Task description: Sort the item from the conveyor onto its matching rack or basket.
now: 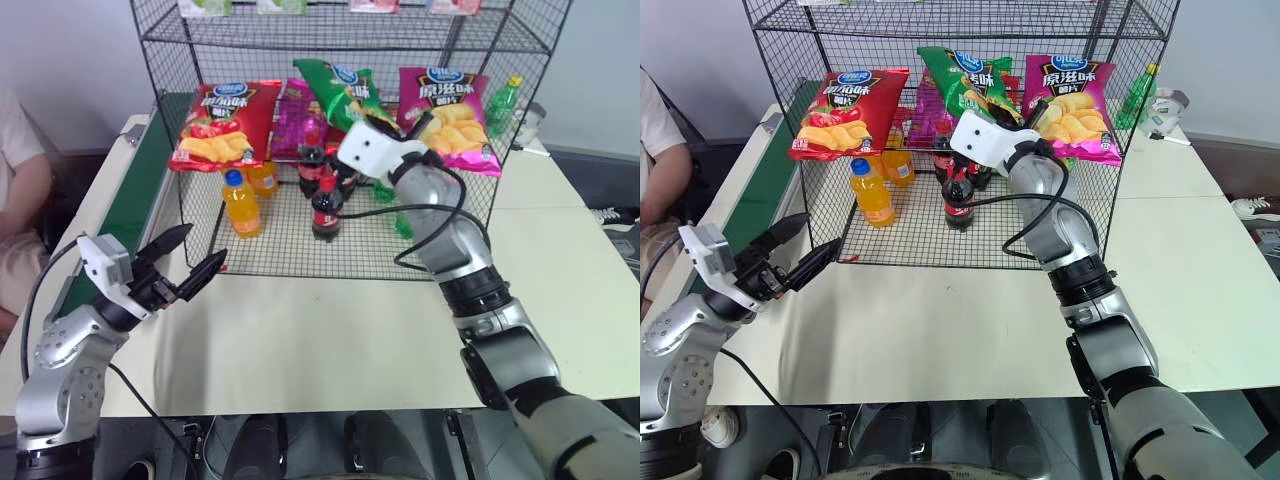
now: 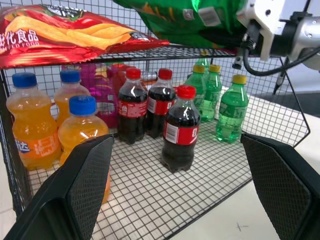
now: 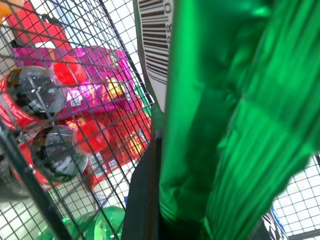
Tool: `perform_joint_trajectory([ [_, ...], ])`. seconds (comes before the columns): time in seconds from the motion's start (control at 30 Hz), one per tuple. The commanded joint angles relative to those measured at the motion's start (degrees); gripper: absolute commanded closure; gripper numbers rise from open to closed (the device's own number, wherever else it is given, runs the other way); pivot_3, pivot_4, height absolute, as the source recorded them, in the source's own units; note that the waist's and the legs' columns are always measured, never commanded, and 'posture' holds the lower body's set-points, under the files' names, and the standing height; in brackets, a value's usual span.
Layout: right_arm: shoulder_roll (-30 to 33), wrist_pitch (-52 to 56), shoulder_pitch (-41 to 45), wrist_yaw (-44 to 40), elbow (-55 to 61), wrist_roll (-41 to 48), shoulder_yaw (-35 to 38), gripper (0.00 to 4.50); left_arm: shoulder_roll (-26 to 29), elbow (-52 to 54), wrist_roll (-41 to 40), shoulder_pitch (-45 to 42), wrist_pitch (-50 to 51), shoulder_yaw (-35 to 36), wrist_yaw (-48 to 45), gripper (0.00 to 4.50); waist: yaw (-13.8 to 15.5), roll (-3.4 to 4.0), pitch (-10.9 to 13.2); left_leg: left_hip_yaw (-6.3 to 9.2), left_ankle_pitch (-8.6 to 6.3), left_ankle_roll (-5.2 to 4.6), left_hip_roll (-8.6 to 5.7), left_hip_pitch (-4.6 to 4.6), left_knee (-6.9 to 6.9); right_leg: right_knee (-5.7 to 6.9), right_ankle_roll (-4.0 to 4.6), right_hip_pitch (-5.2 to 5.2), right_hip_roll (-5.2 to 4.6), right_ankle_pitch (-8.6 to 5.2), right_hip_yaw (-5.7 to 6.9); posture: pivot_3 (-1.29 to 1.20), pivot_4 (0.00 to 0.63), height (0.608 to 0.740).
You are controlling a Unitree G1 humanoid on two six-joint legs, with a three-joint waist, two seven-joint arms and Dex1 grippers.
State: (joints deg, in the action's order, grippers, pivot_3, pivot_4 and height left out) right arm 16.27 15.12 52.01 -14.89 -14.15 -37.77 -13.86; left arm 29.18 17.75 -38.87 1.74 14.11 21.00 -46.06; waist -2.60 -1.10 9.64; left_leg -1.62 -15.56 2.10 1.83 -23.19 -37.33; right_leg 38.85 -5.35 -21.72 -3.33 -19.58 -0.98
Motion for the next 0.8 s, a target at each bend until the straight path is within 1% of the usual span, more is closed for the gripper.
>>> perform_joint_trajectory([
  [0.03,-0.64,0.01,2.67,0.83,-0.97,1.71,0.46,4.07,0.24,1.42,0.29,-0.36,-1.51,0.06,-0.03,0.06,-0.02,0.0,0.0,0.0,0.0,0.0,0.0,-0.01,0.0,0.02,0.0,-0.01,0.0,0.0,0.0,0.0,0.15,0.739],
  [0.07,-0.79,-0.14,2.85,0.64,-1.39,2.52,0.62,3.59,0.29,1.27,0.4,-0.41,-1.58,0.11,-0.08,0.0,-0.03,0.0,0.0,-0.01,0.0,0.01,0.0,-0.01,-0.01,0.04,0.0,-0.03,0.0,0.0,-0.01,0.0,0.15,0.739],
  [0.1,-0.86,-0.25,2.95,0.54,-1.62,3.08,0.71,3.36,0.32,1.17,0.47,-0.44,-1.61,0.15,-0.11,0.0,-0.03,0.0,0.0,-0.01,0.01,0.01,0.0,-0.01,-0.01,0.07,0.0,-0.04,0.0,0.0,-0.01,0.0,0.15,0.739],
  [0.13,-0.88,-0.55,2.99,0.51,-1.56,3.51,0.65,2.96,0.31,1.12,0.53,-0.42,-1.66,0.18,-0.12,0.0,-0.02,0.0,0.0,-0.01,0.01,0.01,0.0,-0.01,-0.01,0.09,0.0,-0.05,0.0,0.0,-0.01,0.0,0.15,0.739],
  [0.17,-1.05,-0.63,2.94,0.4,-1.12,4.09,0.68,2.35,0.26,1.13,0.64,-0.32,-1.73,0.15,-0.17,0.0,-0.03,0.0,0.0,-0.01,0.01,0.01,0.0,-0.01,-0.02,0.1,0.0,-0.05,0.0,0.0,-0.02,0.0,0.15,0.739],
  [0.2,-1.24,-0.76,2.85,0.46,-0.44,4.61,0.73,1.88,0.17,1.17,0.72,-0.22,-1.79,0.13,-0.2,0.0,-0.1,0.0,0.0,-0.02,0.01,0.01,0.0,-0.01,-0.02,0.13,0.0,-0.06,0.0,0.0,-0.03,0.0,0.15,0.739],
  [0.27,-1.63,-1.65,2.63,-0.18,0.96,6.2,0.78,0.97,0.04,1.32,0.75,-0.07,-1.87,0.06,-0.19,0.0,-0.13,-0.01,-0.01,-0.02,0.01,0.01,0.0,-0.01,-0.03,0.16,0.0,-0.08,0.01,0.0,-0.04,0.0,0.15,0.739],
  [0.3,-1.83,-1.75,2.48,-0.62,1.73,6.86,0.83,0.59,0.03,1.38,0.73,-0.02,-1.89,0.01,-0.17,0.0,-0.15,-0.01,-0.01,-0.02,0.01,0.01,0.01,0.0,-0.02,0.17,0.0,-0.09,0.02,0.0,-0.05,0.0,0.15,0.739],
  [0.43,-5.13,-1.53,1.05,-3.12,7.09,15.15,4.25,0.59,-0.18,1.09,0.89,-0.27,-2.09,-0.48,-0.09,0.0,-0.24,-0.01,-0.01,-0.03,0.01,0.02,0.02,-0.07,-0.02,0.24,0.0,-0.21,0.04,0.0,-0.09,0.0,0.15,0.739],
  [0.57,-5.11,-1.23,-0.42,-7.0,11.38,20.18,4.8,0.59,-0.6,1.07,1.29,-0.83,-2.24,-1.5,0.08,0.0,0.12,-0.01,-0.01,-0.05,0.03,0.04,0.0,-0.26,-0.04,0.29,0.0,-0.43,0.01,0.0,-0.1,0.0,0.15,0.739],
  [0.63,-4.41,-1.5,-0.55,-7.34,12.37,20.82,4.82,0.59,-0.48,0.91,1.42,-0.91,-2.34,-1.73,-0.04,0.0,0.1,-0.01,-0.01,-0.05,0.03,0.04,0.0,-0.28,-0.06,0.29,0.0,-0.43,-0.01,0.0,-0.09,0.0,0.15,0.739],
  [0.7,-2.34,-2.64,-1.11,-7.76,12.9,19.96,4.17,0.59,-0.45,0.74,1.44,-1.0,-2.48,-1.77,0.0,0.0,0.05,-0.01,-0.01,-0.05,0.03,0.04,0.0,-0.28,-0.06,0.29,0.0,-0.44,-0.01,0.0,-0.09,0.0,0.15,0.739],
  [0.8,-0.06,-3.7,-2.76,-9.89,14.92,22.13,4.71,0.59,-0.27,0.79,1.63,-0.88,-2.53,-2.01,-0.21,0.0,0.07,-0.02,-0.01,-0.05,0.03,0.04,0.0,-0.28,-0.06,0.31,0.0,-0.46,0.0,0.0,-0.09,0.0,0.15,0.739],
])
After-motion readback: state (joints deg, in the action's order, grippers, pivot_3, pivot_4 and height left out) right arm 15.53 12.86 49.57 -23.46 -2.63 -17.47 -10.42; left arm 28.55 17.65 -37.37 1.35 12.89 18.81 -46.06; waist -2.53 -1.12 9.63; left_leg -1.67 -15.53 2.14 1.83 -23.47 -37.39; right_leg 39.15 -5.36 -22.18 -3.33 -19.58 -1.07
